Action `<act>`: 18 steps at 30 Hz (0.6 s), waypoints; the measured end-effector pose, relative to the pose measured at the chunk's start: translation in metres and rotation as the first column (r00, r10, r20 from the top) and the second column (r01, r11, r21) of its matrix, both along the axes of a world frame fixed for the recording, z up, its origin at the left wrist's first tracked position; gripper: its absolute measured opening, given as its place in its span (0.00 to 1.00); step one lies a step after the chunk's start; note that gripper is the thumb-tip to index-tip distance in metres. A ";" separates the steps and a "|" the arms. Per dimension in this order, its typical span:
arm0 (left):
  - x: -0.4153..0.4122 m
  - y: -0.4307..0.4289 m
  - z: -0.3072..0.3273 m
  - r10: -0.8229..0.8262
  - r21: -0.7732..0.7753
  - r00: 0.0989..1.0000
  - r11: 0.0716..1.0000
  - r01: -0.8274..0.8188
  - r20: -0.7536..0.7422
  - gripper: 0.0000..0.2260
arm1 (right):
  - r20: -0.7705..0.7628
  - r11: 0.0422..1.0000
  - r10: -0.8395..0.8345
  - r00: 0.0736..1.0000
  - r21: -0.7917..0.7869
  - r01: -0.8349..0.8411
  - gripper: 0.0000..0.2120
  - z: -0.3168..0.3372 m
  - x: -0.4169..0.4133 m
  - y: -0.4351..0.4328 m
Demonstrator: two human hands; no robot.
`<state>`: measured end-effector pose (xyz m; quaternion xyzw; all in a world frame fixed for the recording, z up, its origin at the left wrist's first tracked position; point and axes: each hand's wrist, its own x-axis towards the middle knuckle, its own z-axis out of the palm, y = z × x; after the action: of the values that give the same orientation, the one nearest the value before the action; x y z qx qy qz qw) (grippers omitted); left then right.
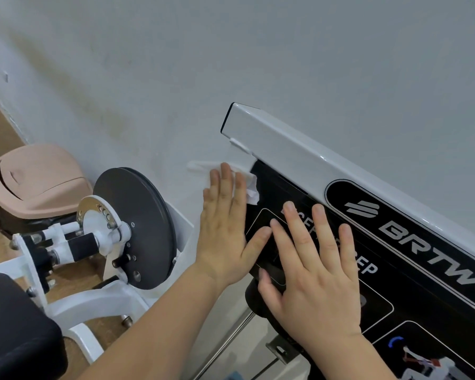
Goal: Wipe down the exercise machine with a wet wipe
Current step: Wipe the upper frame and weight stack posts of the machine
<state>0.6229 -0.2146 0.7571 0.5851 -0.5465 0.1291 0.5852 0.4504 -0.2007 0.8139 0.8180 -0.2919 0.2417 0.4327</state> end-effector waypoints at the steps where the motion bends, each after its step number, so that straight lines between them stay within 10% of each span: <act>1: 0.000 0.000 0.009 0.005 0.019 1.000 1.000 -0.006 0.013 0.38 | 0.010 1.000 0.003 1.000 0.000 -0.003 0.37 0.000 0.000 0.000; 18: 0.000 0.010 -0.007 -0.109 0.028 0.992 0.993 0.111 -0.070 0.32 | -0.005 1.000 -0.017 1.000 0.018 0.017 0.37 0.000 0.002 0.002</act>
<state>0.6225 -0.2050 0.7498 0.5673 -0.5594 0.0680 0.6005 0.4521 -0.1984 0.8141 0.8199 -0.3001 0.2333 0.4282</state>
